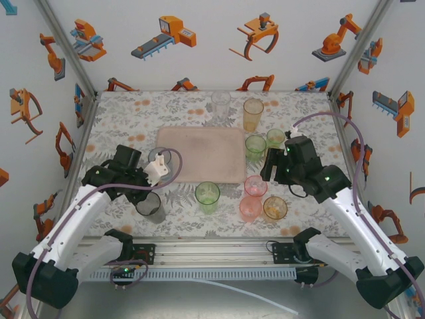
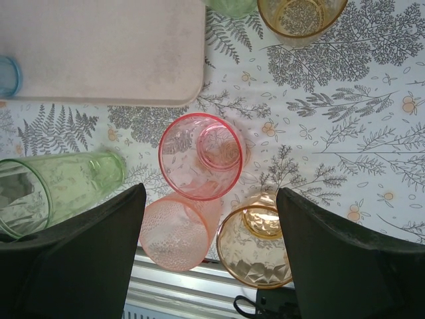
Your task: Place the glasses into the tray
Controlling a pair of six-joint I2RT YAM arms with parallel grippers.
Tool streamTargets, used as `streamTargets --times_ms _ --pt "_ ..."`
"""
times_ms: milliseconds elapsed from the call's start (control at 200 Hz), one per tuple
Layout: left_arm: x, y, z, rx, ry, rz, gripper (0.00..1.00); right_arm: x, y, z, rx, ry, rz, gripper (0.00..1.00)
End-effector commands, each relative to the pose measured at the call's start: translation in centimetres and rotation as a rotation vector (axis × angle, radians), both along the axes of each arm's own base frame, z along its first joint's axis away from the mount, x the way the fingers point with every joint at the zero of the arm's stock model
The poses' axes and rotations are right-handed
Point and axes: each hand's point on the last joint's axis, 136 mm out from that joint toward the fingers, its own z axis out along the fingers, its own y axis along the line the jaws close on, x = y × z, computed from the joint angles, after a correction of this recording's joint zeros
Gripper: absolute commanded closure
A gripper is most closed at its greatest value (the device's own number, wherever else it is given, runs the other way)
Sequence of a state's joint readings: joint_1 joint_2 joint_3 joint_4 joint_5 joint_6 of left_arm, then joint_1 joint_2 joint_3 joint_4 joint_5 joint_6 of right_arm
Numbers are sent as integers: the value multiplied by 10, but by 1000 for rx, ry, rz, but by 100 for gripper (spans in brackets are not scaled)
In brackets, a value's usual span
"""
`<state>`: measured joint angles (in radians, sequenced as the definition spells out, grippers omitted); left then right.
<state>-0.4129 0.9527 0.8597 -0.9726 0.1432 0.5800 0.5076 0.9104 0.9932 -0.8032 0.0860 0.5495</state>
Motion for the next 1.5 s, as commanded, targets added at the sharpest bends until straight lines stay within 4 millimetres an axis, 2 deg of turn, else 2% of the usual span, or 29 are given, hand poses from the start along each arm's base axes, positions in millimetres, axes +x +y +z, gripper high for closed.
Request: streamTargets --times_ms 0,310,796,1272,1497 --pt "-2 1 2 -1 -5 7 86 -1 0 -2 4 -7 0 28" --pt "-7 -2 17 -26 7 5 97 1 2 -3 6 -5 1 28" --pt "-11 -24 56 -128 31 -26 97 0 2 -1 11 -5 -3 29" --pt "9 -57 104 -216 4 -36 97 1 2 1 11 3 -9 28" --pt "29 -78 136 -237 -46 -63 97 3 4 2 11 10 -7 28"
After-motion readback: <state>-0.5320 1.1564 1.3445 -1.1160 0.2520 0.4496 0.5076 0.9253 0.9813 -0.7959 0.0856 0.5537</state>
